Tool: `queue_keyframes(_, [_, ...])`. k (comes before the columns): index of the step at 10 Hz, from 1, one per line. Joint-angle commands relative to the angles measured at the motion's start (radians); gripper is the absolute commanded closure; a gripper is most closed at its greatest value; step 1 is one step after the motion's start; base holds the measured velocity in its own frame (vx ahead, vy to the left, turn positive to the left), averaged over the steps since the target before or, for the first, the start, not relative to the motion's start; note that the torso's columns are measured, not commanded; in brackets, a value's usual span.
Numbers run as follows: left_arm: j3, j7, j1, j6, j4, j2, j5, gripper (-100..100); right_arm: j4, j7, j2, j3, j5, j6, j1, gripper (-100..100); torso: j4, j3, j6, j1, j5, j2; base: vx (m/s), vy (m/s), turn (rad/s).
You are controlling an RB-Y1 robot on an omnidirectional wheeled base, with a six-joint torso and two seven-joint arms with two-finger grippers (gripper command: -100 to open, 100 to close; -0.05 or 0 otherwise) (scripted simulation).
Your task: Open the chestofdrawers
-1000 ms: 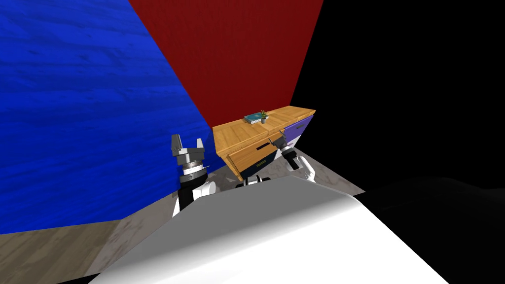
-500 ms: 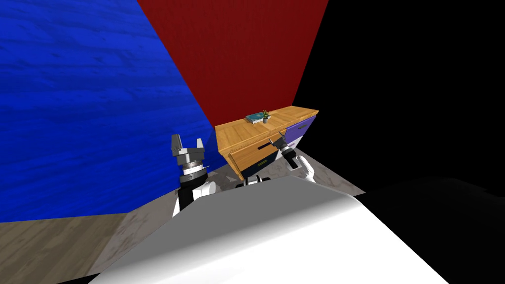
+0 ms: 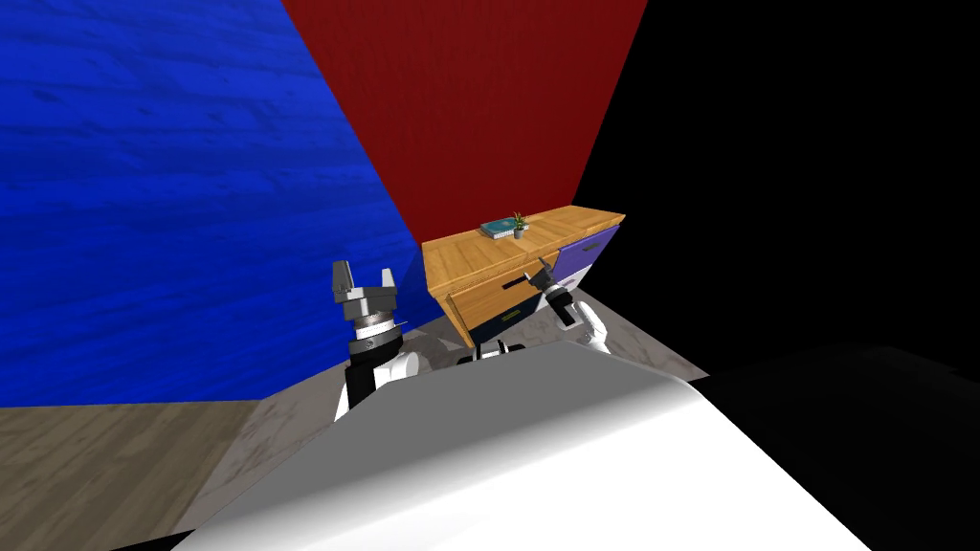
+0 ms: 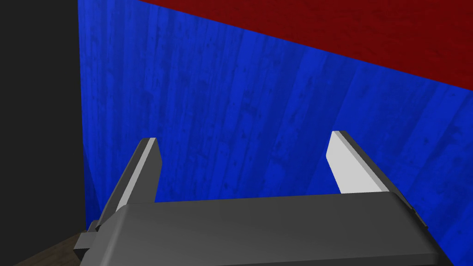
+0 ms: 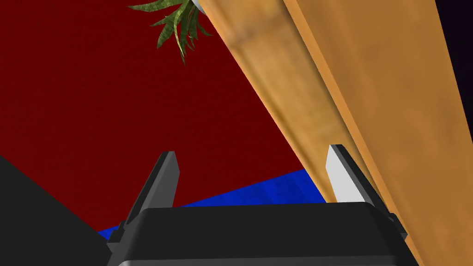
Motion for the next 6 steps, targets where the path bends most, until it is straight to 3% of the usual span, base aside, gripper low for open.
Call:
queue_keyframes(1, [0.0,0.0,0.0,0.0,0.0,0.0,0.0,0,0.014,0.061,-0.002,-0.002,0.018,0.004,-0.008,-100,0.0,0.0,0.0,0.0,0.0,0.0,-0.009,-0.003,-0.001])
queue_keyframes(4, [0.0,0.0,0.0,0.0,0.0,0.0,0.0,0,0.08,0.153,0.004,-0.016,0.086,0.008,-0.038,-100,0.0,0.0,0.0,0.0,0.0,0.0,-0.022,-0.002,0.072])
queue_keyframes(6, [0.0,0.0,0.0,0.0,0.0,0.0,0.0,0,0.08,0.192,0.004,-0.016,0.086,0.008,-0.038,-100,0.0,0.0,0.0,0.0,0.0,0.0,-0.018,-0.003,0.019])
